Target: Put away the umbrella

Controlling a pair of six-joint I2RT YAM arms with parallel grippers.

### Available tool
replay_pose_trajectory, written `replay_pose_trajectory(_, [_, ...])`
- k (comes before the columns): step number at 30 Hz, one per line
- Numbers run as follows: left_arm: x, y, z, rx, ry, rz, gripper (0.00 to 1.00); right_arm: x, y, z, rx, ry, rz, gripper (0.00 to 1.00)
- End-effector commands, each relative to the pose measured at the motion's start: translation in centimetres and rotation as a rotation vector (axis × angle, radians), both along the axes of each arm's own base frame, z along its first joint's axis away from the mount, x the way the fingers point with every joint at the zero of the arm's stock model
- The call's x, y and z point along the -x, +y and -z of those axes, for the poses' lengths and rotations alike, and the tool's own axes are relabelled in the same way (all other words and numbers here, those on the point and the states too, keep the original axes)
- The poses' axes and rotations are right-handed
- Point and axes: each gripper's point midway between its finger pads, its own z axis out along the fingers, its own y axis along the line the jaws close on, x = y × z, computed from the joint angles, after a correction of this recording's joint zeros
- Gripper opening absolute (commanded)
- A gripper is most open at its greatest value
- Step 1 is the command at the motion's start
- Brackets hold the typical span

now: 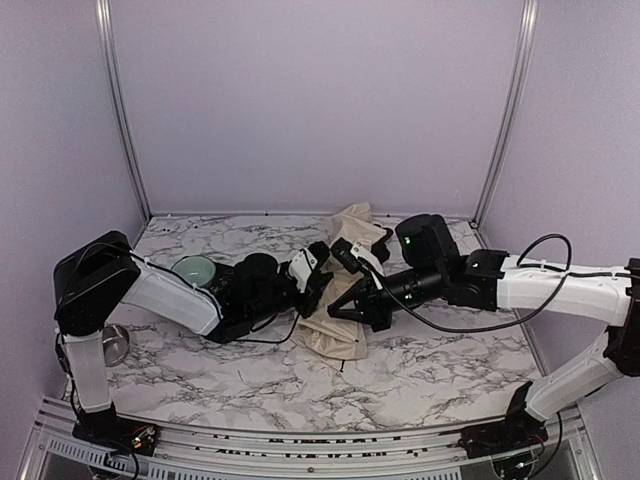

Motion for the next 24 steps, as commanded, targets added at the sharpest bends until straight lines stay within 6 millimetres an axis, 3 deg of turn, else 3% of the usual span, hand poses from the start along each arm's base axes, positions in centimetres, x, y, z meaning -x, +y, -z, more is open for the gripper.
replay_pose_trajectory(1, [0.7, 1.7, 0.8, 0.006, -0.037, 0.004, 0.00, -2.7, -2.7, -4.0, -0.078, -0.069, 0.169, 0.01])
replay_pose_trajectory(3, [0.8, 2.3, 1.9, -0.016, -0.026, -0.006, 0.03, -5.0, -5.1, -4.8, -0.124, -0.081, 0.241, 0.12])
replay_pose_trajectory(5, [0.8, 2.6, 2.3, -0.026, -0.022, -0.014, 0.13, -6.6, -6.5, -3.7, -0.130, -0.090, 0.279, 0.31])
replay_pose_trajectory(10, [1.4, 3.5, 1.6, -0.005, -0.010, -0.024, 0.38, -9.5, -7.1, -0.3, -0.126, -0.084, 0.315, 0.67])
replay_pose_trajectory(12, [2.0, 4.2, 1.0, 0.006, -0.008, -0.023, 0.53, -10.3, -7.3, 1.7, -0.098, -0.033, 0.345, 0.72])
replay_pose_trajectory(16, [4.3, 5.8, -0.7, 0.028, 0.004, 0.016, 0.70, -10.5, -8.8, 4.7, -0.090, 0.074, 0.429, 0.82])
replay_pose_trajectory(19, [6.1, 5.7, -0.7, -0.030, 0.025, 0.055, 0.73, -10.5, -9.5, 5.9, -0.109, 0.112, 0.467, 0.96])
replay_pose_trajectory(22, [7.6, 5.5, -0.4, -0.048, 0.063, 0.076, 0.73, -10.5, -8.6, 7.3, -0.115, 0.134, 0.419, 0.95])
replay_pose_trajectory(24, [8.4, 5.4, -0.5, -0.027, 0.090, 0.101, 0.73, -11.1, -8.2, 8.0, -0.134, 0.140, 0.396, 0.87])
